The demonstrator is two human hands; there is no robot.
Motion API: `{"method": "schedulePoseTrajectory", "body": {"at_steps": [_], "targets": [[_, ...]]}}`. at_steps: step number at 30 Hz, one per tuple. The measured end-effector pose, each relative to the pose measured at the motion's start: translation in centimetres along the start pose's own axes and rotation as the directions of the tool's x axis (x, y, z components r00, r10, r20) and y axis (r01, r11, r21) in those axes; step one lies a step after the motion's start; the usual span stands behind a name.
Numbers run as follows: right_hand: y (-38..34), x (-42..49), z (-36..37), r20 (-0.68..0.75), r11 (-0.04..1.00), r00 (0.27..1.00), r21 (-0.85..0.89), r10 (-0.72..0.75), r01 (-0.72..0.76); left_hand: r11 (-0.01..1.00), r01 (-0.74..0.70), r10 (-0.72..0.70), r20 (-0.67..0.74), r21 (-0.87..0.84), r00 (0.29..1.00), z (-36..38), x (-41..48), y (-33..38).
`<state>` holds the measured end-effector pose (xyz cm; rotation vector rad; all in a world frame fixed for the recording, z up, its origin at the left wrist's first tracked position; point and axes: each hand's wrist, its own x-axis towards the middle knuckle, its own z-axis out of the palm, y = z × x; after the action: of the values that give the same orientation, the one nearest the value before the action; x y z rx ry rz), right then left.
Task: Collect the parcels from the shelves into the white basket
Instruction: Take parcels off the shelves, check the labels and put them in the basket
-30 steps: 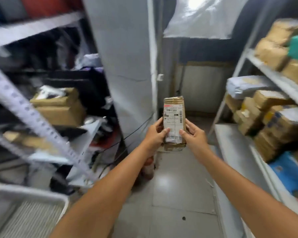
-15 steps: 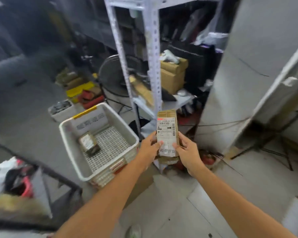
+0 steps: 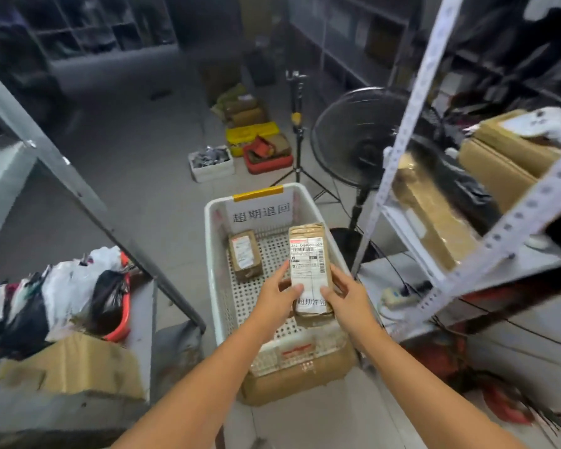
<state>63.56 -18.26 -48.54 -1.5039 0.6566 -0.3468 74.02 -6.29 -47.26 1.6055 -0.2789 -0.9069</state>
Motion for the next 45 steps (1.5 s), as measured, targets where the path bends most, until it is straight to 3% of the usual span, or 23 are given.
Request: {"method": "schedulePoseTrajectory", "body": {"at_steps": [8, 15, 20, 25, 30, 38, 45], "targets": [[5.8, 17.2, 2.2, 0.112, 0.992, 0.985, -0.014, 0.129, -0.129, 0.995, 0.069, -0.079, -0.143, -0.074, 0.987, -3.1, 15.4, -3.3], [15.5, 30.5, 5.6, 0.154, 0.982, 0.970, -0.031, 0.188, -0.186, 0.983, 0.130, -0.157, -0.228, -0.131, 0.961, -6.7, 30.0, -11.3], [23.0, 38.0, 8.3, 0.145, 0.964, 0.953, -0.006, 0.266, -0.268, 0.987, 0.146, -0.157, -0.223, -0.064, 0.962, -9.8, 39.0, -16.8], [28.9, 43.7, 10.5, 0.148, 0.970, 0.959, -0.025, 0.244, -0.243, 0.989, 0.145, -0.139, -0.221, 0.011, 0.965, -12.4, 45.7, -21.0], [32.3, 47.1, 11.8, 0.166, 0.970, 0.956, -0.016, 0.242, -0.243, 0.983, 0.178, -0.164, -0.224, 0.040, 0.961, -13.7, 49.6, -23.2], [34.4, 48.6, 11.8, 0.168, 0.965, 0.950, -0.023, 0.262, -0.262, 0.949, 0.225, -0.168, -0.248, 0.223, 0.954, -13.4, 51.9, -24.9], [33.2, 48.2, 11.8, 0.270, 0.963, 0.933, -0.189, 0.238, -0.191, 0.935, 0.232, -0.138, -0.328, 0.267, 0.934, -13.0, 51.0, -24.8]]}}
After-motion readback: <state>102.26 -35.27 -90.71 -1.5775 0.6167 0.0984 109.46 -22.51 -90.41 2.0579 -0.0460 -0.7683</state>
